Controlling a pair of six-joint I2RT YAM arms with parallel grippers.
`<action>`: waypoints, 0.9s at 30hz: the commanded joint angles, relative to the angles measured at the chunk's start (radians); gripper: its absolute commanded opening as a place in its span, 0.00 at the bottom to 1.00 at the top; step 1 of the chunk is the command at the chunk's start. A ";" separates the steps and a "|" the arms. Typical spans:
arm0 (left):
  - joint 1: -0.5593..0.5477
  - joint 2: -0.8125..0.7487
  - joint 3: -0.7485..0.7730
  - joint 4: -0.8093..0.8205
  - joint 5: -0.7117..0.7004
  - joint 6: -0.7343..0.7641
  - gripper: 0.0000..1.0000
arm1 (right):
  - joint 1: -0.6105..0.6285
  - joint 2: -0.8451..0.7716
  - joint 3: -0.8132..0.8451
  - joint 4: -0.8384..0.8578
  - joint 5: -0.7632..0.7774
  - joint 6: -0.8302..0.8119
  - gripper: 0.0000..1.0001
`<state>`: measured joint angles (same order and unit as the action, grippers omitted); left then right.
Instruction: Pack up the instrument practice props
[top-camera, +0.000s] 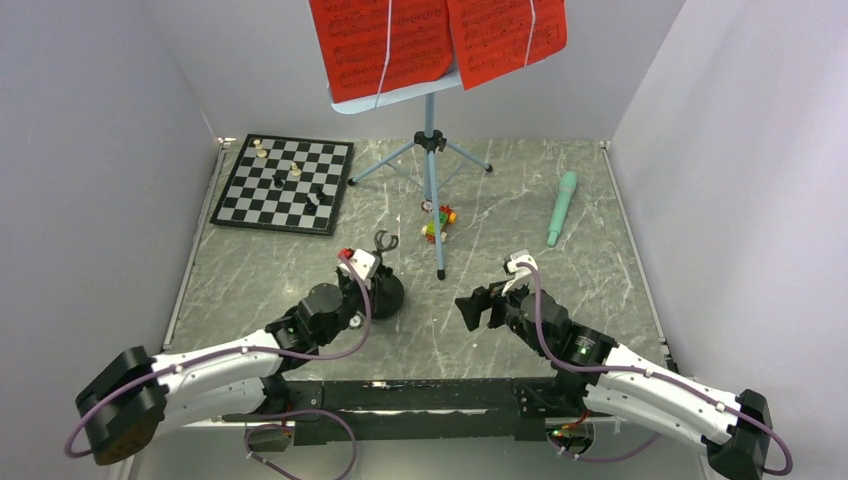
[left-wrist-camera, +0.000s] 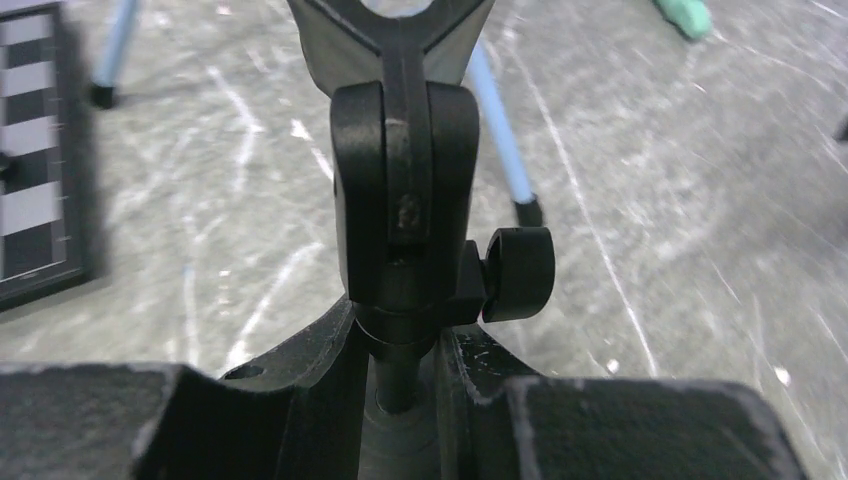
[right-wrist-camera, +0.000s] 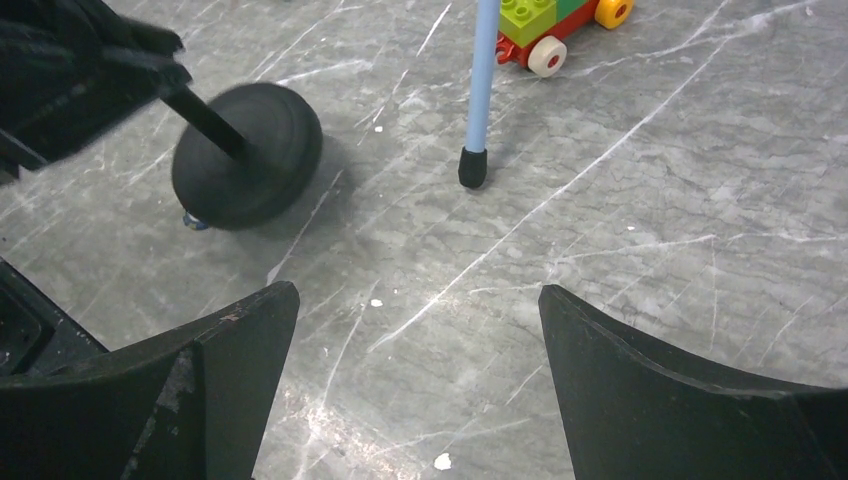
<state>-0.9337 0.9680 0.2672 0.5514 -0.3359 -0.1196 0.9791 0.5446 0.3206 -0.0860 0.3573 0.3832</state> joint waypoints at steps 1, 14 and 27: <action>0.053 -0.121 0.122 -0.144 -0.214 -0.020 0.00 | 0.004 -0.004 0.049 0.053 -0.010 -0.025 0.96; 0.547 -0.218 0.197 -0.456 -0.299 -0.217 0.00 | 0.004 -0.004 0.022 0.151 -0.048 -0.027 0.95; 1.044 -0.028 0.163 -0.205 -0.158 -0.128 0.00 | 0.004 0.003 0.011 0.206 -0.092 -0.018 0.95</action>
<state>0.0399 0.9005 0.4038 0.1341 -0.5411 -0.2897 0.9791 0.5636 0.3267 0.0669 0.2806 0.3668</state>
